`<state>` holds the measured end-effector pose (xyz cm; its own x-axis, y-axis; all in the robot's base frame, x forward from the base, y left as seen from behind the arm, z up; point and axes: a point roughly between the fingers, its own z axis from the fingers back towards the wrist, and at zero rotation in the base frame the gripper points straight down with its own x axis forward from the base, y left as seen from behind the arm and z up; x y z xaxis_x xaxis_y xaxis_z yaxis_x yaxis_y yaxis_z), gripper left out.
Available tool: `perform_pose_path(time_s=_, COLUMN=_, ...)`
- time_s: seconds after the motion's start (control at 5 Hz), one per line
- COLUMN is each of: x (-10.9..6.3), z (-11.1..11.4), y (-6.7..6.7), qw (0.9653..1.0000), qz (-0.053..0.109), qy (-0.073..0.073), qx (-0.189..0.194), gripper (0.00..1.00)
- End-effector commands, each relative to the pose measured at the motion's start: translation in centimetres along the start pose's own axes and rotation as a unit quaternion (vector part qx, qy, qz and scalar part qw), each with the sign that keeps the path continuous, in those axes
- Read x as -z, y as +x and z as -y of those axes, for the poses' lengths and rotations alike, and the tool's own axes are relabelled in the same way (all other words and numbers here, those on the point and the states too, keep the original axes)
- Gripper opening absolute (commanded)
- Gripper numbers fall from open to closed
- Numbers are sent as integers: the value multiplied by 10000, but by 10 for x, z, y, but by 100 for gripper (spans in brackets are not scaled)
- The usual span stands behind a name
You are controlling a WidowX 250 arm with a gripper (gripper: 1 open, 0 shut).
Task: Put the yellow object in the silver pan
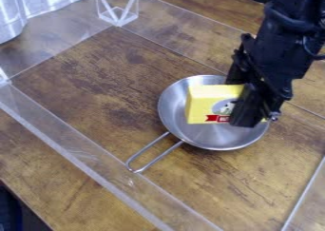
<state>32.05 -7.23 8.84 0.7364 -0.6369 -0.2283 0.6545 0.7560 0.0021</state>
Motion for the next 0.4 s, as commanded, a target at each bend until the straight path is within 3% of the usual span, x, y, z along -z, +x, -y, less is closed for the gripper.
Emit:
perform_pose_path(time_s=0.0, x=-7, z=-9, y=-3, qw=9998, qz=195, qy=40, qx=-98, gripper=0)
perform_pose_path(time_s=0.2, x=-1, z=-13, y=1, qw=9997, qz=213, qy=15, qx=-104, gripper=0)
